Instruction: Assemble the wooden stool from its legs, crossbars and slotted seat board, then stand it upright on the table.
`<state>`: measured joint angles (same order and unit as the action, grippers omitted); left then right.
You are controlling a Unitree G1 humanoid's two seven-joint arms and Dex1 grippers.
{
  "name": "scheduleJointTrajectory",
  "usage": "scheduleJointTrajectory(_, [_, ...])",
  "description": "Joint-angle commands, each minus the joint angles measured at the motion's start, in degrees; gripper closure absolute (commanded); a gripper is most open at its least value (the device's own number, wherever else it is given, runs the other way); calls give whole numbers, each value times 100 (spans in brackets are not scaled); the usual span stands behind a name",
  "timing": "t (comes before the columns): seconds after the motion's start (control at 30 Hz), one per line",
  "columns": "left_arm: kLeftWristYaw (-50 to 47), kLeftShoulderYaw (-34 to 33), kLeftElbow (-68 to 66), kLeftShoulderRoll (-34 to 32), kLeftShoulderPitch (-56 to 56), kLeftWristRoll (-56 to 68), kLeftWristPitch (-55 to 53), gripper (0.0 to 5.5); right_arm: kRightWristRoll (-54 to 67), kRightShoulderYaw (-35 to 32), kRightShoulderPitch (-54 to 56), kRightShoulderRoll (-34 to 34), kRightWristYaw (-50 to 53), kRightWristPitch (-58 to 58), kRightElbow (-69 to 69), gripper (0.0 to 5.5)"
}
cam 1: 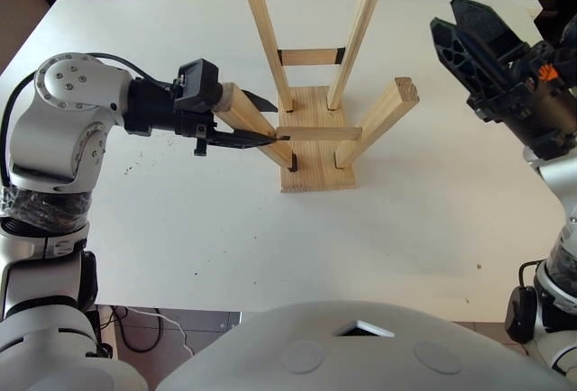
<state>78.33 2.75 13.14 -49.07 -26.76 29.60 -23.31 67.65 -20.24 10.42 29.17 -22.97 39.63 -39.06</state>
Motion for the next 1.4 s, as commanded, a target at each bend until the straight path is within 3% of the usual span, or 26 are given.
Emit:
scheduleJointTrajectory(0.03, [-153, -11, -43, -2, -228, -24, -150, 346, 253, 113, 177, 11, 301, -172, -345, 235])
scheduleJointTrajectory(0.27, [-271, 247, -581, 207, -532, -251, -297, 346, 428, 514, 798, 57, 658, -339, -487, 235])
scheduleJointTrajectory(0.4, [-243, 275, -202, 150, -414, -174, -397, 346, 232, 760, 966, 46, 727, -411, -364, 235])
scheduleJointTrajectory(0.63, [-164, -120, 163, -70, -264, 234, -725, 346, 92, 693, 777, 84, 783, -567, -339, 235])
scheduleJointTrajectory(0.93, [-421, 70, 198, 353, -95, 215, -660, 346, -208, 856, 1009, 116, 447, -610, 169, 235])
scheduleJointTrajectory(1.4, [-479, 235, 41, 228, 156, -162, -357, 346, -112, 980, 1216, 127, 367, -539, 214, 235])
